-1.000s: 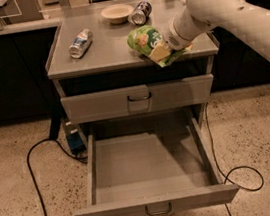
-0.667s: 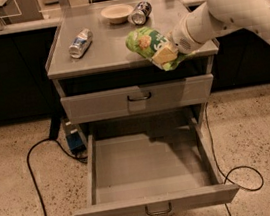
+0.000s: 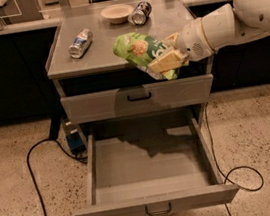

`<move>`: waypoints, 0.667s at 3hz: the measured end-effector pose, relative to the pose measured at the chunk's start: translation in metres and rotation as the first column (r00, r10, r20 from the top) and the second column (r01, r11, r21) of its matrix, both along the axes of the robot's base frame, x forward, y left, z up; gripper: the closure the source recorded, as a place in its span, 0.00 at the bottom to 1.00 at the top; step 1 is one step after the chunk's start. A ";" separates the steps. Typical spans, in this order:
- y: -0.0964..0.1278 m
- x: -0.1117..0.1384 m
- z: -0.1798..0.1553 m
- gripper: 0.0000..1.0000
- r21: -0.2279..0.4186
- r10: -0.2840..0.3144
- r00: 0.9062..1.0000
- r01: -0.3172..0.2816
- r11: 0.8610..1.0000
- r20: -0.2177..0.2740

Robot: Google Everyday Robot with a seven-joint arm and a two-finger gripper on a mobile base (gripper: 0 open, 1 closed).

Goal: Place green rice chip bag into middle drawer

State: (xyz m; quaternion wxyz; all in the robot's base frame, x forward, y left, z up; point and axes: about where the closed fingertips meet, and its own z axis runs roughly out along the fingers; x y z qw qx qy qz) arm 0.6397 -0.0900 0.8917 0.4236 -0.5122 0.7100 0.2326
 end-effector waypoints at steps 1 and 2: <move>0.008 -0.031 0.002 1.00 0.058 0.104 0.994 -0.103 0.993 -0.028; 0.011 -0.030 0.000 1.00 0.056 0.105 0.994 -0.104 0.993 -0.026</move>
Offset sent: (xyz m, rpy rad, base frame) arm -0.0255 0.0064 0.0015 0.0486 0.0248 0.0859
